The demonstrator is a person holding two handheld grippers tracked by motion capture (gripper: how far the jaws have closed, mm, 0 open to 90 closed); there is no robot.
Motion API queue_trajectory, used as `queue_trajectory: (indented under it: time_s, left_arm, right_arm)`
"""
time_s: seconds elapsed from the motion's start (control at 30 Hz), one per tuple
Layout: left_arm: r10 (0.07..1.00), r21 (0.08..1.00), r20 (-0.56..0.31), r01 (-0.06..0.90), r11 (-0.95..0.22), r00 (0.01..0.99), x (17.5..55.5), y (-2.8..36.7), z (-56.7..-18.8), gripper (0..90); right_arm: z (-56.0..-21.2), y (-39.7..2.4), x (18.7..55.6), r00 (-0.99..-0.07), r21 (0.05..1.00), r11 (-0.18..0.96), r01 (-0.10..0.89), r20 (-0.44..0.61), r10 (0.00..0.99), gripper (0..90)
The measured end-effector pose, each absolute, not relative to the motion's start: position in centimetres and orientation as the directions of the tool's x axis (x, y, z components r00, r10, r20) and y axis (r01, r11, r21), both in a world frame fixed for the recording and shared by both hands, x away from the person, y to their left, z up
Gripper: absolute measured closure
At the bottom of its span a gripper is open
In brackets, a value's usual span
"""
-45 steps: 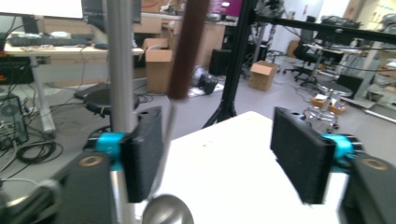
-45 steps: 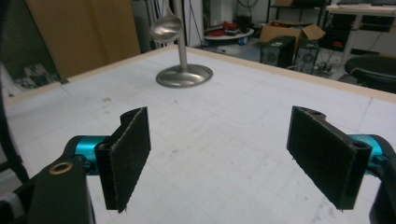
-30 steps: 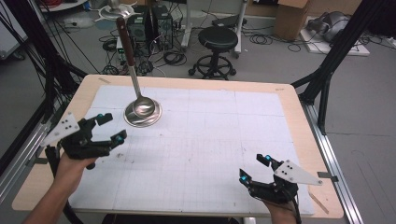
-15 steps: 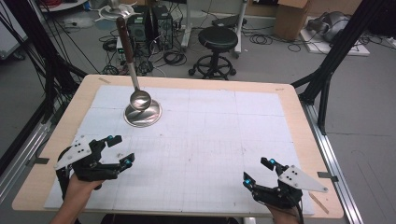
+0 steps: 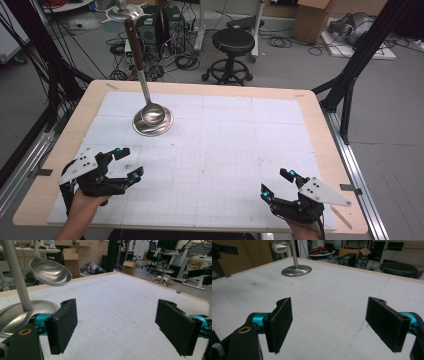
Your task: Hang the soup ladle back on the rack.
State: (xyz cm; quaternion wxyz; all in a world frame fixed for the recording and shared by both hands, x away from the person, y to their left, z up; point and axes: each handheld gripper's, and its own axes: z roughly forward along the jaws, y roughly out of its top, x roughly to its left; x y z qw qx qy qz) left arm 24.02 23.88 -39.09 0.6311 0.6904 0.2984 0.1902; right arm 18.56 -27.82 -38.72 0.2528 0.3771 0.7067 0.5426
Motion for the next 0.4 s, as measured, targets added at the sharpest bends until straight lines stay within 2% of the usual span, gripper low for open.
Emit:
queue_trajectory:
  time_s: [0.4]
  left_arm:
    - [0.657,0.984,-0.115,0.178,-0.029,0.745,24.17,24.10,-39.20,18.6]
  right_arm:
    - [-38.82,-27.94,18.60,-0.586,0.958,0.113,0.264,0.066,0.808,20.5]
